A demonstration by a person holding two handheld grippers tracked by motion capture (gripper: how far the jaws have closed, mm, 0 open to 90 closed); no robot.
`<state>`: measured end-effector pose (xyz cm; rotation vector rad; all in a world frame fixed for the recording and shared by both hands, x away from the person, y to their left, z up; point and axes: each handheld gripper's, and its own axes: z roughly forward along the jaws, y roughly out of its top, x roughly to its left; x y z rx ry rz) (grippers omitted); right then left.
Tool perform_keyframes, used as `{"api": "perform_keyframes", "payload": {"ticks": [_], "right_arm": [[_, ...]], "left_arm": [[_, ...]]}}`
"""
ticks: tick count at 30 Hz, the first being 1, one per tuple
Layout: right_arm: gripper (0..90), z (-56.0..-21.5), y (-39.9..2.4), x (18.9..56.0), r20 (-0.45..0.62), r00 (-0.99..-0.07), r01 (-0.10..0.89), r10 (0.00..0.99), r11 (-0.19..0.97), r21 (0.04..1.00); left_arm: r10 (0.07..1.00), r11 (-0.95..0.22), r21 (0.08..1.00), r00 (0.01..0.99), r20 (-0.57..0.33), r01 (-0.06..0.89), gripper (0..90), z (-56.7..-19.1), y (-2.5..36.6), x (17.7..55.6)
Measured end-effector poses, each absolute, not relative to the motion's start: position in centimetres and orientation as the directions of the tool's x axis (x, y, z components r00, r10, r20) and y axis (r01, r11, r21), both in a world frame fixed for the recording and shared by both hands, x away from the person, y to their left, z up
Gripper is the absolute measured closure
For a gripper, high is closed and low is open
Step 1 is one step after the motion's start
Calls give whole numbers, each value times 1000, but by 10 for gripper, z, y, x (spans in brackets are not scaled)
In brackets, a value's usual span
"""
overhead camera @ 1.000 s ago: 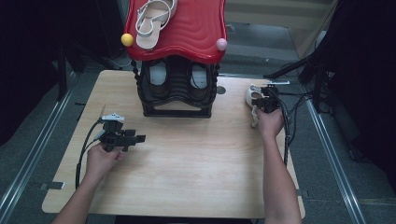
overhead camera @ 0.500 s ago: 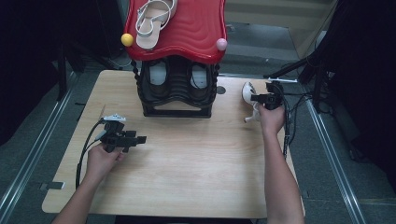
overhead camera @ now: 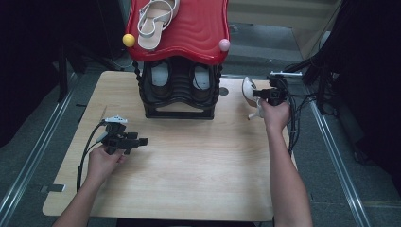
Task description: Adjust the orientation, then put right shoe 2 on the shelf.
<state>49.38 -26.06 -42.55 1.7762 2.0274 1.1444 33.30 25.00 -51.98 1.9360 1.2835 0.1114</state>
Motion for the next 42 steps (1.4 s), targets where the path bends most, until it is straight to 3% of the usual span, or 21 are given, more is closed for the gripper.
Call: {"api": "perform_keyframes", "payload": {"ticks": [42], "right_arm": [[885,-290,-225,488,345,-350,669,871,-26,743]], "left_arm": [[796,-152,650,482,-366,745,356,-517,246,332]]}}
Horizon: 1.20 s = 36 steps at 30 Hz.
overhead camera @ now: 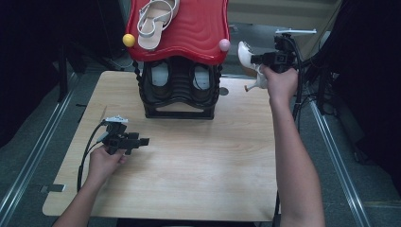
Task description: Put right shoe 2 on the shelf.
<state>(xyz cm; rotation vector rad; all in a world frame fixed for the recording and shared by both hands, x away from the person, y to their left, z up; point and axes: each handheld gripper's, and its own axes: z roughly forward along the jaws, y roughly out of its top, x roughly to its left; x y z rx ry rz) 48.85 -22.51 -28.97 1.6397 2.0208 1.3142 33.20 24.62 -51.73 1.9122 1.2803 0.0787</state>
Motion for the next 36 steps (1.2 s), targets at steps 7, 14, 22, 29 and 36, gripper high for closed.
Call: {"api": "perform_keyframes", "payload": {"ticks": [7,14,22,29,36], "right_arm": [[885,-267,-218,490,369,-363,651,856,-50,757],[885,-234,-210,487,345,-369,619,863,-48,784],[885,-207,-202,486,337,-377,602,863,-48,797],[885,-173,-187,482,319,-392,564,863,-49,824],[885,-147,-166,478,278,-420,514,864,-25,857]], "left_arm": [[799,-167,649,488,-352,742,356,-517,245,332],[797,-171,649,492,-352,741,357,-517,243,331],[796,-181,652,499,-343,736,358,-516,242,331],[792,-187,649,504,-345,738,357,-517,239,331],[789,-198,650,512,-338,734,357,-516,237,329]]}}
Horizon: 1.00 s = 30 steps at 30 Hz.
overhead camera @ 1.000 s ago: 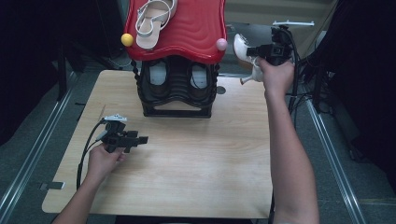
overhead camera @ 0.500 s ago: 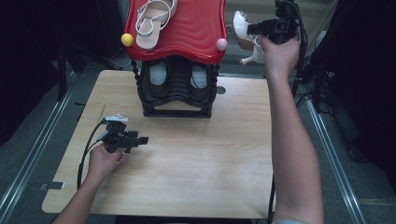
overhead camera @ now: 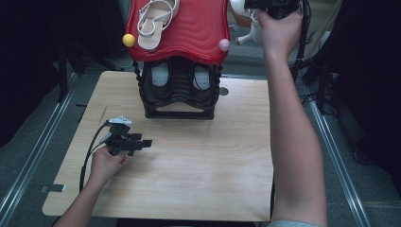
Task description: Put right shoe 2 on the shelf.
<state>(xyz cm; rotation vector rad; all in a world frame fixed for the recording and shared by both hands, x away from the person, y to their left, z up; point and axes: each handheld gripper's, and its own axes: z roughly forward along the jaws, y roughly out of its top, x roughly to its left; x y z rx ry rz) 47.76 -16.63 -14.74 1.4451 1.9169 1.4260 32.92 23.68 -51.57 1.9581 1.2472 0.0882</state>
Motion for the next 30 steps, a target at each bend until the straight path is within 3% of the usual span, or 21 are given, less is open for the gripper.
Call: {"api": "perform_keyframes", "payload": {"ticks": [12,30], "right_arm": [[886,-130,-126,481,255,-450,460,856,-23,888],[884,-156,-87,484,229,-494,472,839,38,881]], "left_arm": [[788,-204,648,516,-336,733,357,-516,236,329],[782,-208,647,523,-341,733,357,-516,234,328]]}}
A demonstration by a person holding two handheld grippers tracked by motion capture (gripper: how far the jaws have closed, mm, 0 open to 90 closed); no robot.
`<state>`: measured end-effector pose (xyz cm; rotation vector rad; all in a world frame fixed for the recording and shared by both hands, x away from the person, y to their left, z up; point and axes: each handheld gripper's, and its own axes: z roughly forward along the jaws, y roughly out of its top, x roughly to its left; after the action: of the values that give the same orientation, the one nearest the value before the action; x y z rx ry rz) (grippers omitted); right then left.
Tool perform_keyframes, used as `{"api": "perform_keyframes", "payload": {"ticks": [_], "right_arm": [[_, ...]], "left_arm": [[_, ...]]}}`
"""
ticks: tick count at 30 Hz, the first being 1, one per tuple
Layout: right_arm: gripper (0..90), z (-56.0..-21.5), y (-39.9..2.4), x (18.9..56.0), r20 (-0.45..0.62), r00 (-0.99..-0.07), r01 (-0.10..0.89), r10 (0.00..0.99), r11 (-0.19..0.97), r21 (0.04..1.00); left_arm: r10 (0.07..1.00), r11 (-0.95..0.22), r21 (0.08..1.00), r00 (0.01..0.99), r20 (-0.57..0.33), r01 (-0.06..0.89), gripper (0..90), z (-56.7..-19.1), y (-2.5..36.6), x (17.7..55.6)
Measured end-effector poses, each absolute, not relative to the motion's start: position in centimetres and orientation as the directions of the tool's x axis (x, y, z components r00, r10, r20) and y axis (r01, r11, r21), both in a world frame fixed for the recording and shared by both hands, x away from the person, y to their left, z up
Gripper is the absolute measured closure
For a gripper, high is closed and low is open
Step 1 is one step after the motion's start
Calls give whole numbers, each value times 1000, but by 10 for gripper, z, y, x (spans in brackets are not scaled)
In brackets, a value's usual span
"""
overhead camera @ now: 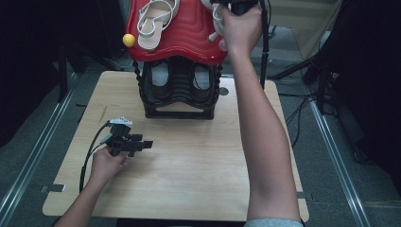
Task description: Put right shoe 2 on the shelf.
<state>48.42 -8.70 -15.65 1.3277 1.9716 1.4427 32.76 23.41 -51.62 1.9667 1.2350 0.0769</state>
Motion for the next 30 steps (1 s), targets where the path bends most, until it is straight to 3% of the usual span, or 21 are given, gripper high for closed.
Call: {"api": "perform_keyframes", "payload": {"ticks": [7,18,30], "right_arm": [[880,-167,-70,485,200,-502,479,841,78,874],[866,-181,-63,488,243,-508,498,826,52,866],[800,-169,-64,484,254,-552,452,794,28,892]], "left_arm": [[779,-209,655,528,-338,726,357,-515,234,326],[776,-212,653,531,-340,727,357,-515,232,326],[777,-215,652,532,-336,727,358,-516,233,326]]}}
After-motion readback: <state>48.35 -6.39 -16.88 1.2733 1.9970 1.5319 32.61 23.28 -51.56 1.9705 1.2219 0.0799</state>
